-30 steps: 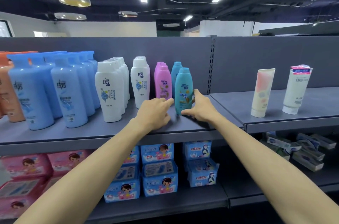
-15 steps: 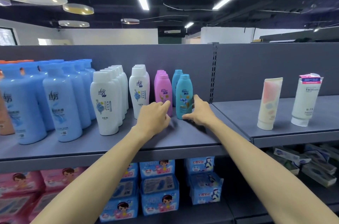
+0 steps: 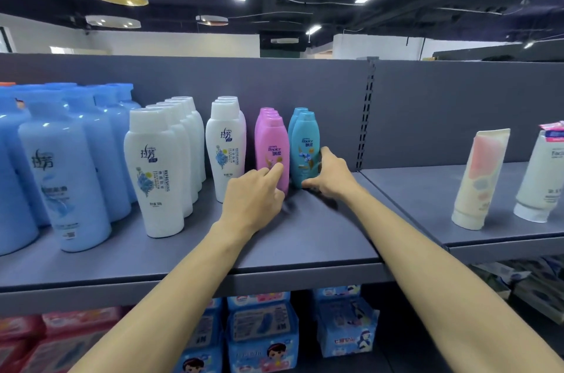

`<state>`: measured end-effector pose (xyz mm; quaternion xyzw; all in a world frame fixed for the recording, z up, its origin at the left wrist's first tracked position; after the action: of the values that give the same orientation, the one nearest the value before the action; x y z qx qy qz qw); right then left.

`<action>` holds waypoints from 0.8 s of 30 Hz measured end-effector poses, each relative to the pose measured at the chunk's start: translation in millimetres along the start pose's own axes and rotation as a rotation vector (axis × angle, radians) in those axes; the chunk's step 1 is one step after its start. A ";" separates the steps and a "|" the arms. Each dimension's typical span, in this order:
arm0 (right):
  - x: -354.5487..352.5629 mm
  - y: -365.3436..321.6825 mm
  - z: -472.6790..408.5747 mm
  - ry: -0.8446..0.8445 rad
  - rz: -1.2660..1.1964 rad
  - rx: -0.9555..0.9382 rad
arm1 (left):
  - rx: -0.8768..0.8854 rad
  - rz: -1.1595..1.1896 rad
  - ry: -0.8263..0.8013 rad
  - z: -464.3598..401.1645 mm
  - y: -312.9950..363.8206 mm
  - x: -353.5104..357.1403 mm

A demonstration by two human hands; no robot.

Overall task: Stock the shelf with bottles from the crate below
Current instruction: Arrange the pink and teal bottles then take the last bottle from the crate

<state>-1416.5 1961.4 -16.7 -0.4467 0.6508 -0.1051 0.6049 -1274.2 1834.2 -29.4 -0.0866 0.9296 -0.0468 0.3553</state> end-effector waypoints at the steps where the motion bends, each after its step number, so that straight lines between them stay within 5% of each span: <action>1: 1.1 0.7 -3.1 0.003 0.000 0.003 | 0.005 -0.002 0.004 -0.3 0.2 1.1; 24: 19.3 10.9 -24.7 0.098 -0.019 -0.042 | -0.043 0.041 -0.024 -0.2 -1.7 2.0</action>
<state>-1440.8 1944.1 -31.4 -0.4598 0.6775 -0.1187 0.5618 -1275.5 1832.1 -30.3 -0.0756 0.9277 -0.0187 0.3652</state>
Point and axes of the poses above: each hand's wrist, its own z-axis away from the middle knuckle, its own x-axis out of the palm, y = z × x, the point moved 2 cm from there along -z, towards the middle knuckle, and after that the axes turned 4 degrees about x, right-handed, at the moved point
